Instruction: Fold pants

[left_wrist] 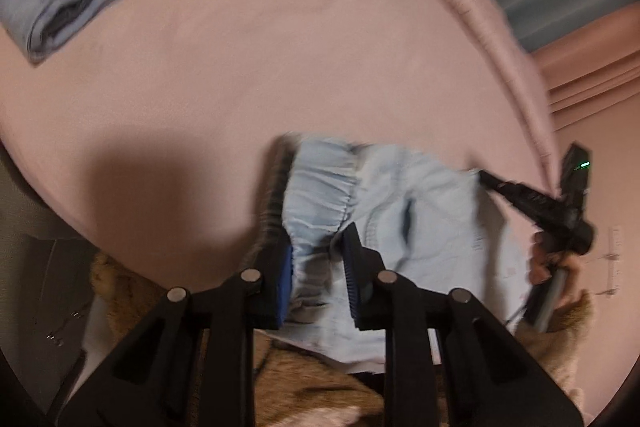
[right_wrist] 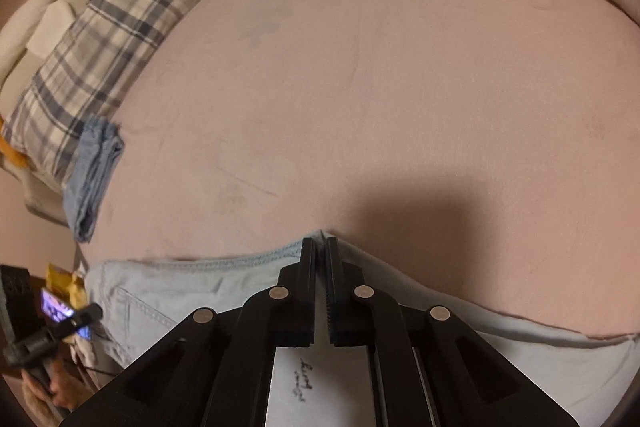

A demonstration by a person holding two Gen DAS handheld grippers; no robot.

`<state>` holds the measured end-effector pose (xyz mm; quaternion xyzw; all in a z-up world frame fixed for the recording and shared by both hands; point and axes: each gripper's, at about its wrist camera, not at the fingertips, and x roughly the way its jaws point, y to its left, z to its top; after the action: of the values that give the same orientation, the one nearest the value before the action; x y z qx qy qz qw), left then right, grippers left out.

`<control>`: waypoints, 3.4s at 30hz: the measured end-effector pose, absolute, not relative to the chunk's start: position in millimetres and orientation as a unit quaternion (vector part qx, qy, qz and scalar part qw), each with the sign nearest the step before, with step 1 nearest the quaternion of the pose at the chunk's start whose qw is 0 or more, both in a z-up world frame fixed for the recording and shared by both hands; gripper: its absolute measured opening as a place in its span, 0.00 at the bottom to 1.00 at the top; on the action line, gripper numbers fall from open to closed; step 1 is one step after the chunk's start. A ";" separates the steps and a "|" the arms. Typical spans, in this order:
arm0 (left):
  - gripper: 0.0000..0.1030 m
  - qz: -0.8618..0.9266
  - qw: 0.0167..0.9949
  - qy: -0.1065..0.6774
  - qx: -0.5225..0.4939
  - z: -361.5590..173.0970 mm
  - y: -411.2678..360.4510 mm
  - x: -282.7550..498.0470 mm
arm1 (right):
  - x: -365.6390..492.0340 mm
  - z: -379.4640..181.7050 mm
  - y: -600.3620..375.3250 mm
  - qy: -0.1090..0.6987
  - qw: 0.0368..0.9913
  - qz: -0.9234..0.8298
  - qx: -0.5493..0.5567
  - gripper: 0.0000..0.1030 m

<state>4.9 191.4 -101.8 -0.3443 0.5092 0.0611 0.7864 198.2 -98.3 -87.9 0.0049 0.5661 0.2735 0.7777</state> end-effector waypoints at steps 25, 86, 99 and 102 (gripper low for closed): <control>0.59 -0.015 0.842 0.454 -0.291 -51.1 115.1 2.5 | 86.3 -64.9 -358.9 0.467 0.866 -0.009 0.180 0.46; 0.30 -0.043 0.786 0.589 -0.182 -126.7 10.9 26.5 | 181.9 -121.7 -531.5 0.456 0.850 -0.138 0.225 0.34; 0.37 -0.044 0.789 0.584 -0.188 -127.8 4.7 26.0 | 191.4 -129.7 -538.6 0.418 0.860 -0.141 0.258 0.09; 0.47 -0.052 0.789 0.582 -0.189 -125.8 2.6 24.7 | 183.1 -126.2 -529.9 0.418 0.862 -0.150 0.244 0.10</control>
<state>24.7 2.6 -125.8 -0.1889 0.5818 -0.0523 0.7894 183.1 -529.9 -126.2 0.2444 0.4177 -0.1496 0.8622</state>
